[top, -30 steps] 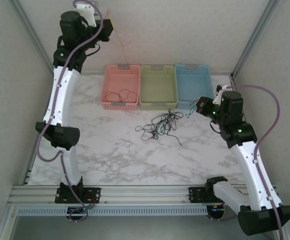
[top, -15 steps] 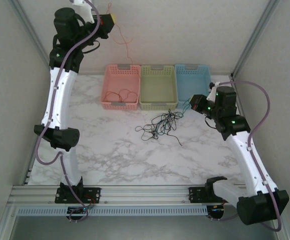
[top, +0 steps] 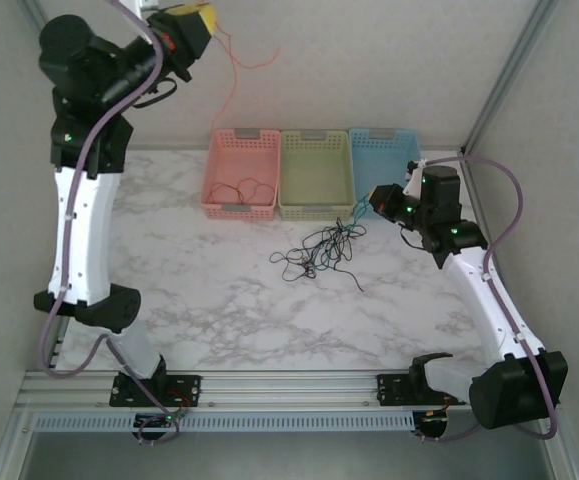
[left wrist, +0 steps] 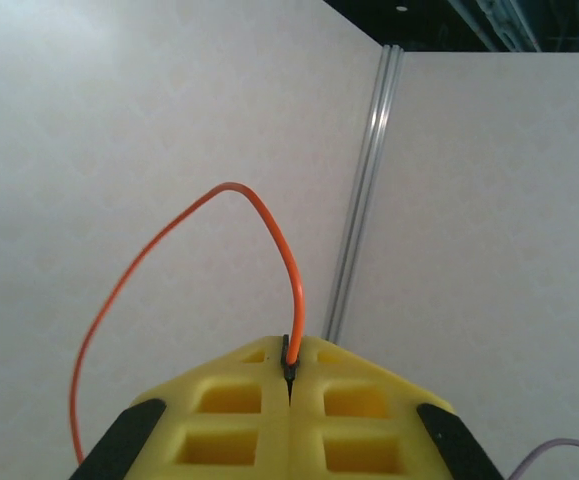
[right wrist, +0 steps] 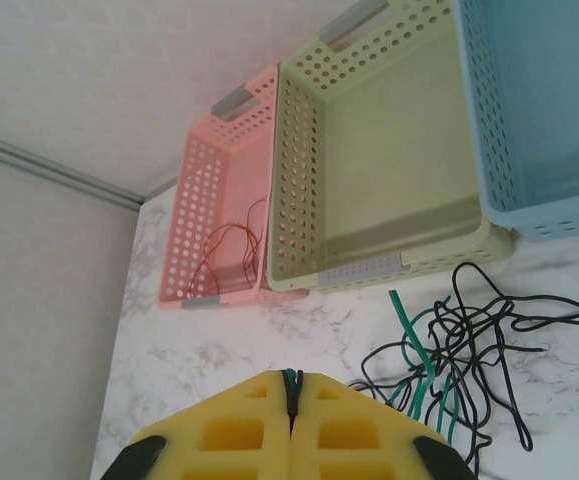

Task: Untangle the cables

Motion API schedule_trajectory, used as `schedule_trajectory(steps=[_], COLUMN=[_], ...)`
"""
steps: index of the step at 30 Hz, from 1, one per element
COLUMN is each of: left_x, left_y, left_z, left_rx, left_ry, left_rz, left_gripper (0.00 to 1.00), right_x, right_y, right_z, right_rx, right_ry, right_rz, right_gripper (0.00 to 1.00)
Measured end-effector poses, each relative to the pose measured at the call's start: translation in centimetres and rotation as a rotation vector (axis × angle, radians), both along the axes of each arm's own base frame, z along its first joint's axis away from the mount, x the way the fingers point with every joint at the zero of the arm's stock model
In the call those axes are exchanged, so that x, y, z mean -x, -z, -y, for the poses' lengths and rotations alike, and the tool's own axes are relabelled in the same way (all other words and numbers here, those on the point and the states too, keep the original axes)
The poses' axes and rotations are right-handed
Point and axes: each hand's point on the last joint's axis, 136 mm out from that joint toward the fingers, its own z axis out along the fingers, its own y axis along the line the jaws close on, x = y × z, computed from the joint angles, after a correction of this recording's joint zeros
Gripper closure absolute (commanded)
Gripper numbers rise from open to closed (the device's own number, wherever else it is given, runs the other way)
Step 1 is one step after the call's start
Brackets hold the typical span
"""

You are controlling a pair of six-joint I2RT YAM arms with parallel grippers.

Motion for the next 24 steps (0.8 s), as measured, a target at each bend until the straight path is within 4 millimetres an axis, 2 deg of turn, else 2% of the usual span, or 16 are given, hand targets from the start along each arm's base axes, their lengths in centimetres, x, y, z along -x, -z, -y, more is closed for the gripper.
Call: schedule_trajectory(steps=[2,4,8,11,20,22,24], left_x=[-1.4,-3.7,-9.4,-12.7,-18.3,-19.5,-20.3], left_y=[0.9,2.8,8.5,12.4,20.0,22.4,26.1], left_z=[0.1,0.4,1.3,1.9,2.1,2.2,2.2], left_rx=[-0.019,-0.041,-0.094,-0.123,-0.207,-0.231,-0.265], left_ry=[-0.028,-0.057,-0.107,-0.130,-0.211,-0.222,-0.234], left_rz=[-0.012,-0.052,-0.178,-0.257,-0.373,-0.412,-0.475], left_gripper=[1.00,1.00,1.00,1.00,1.00,1.00,1.00], right_x=[0.0,0.1,0.2,0.3,0.7,0.9,1.1], right_y=[0.0,0.0,0.1,0.3,0.5,0.5,0.5], right_z=[-0.1,-0.2,-0.2,-0.2,-0.1,-0.1,-0.1], right_rx=[-0.002,-0.005,-0.003,0.000,0.011,0.016,0.021], right_ry=[-0.004,-0.009,-0.014,-0.014,-0.024,-0.027,-0.030], right_rz=[-0.001,-0.002,-0.008,-0.016,-0.023,-0.025,-0.026], right_gripper=[1.00,1.00,1.00,1.00,1.00,1.00,1.00])
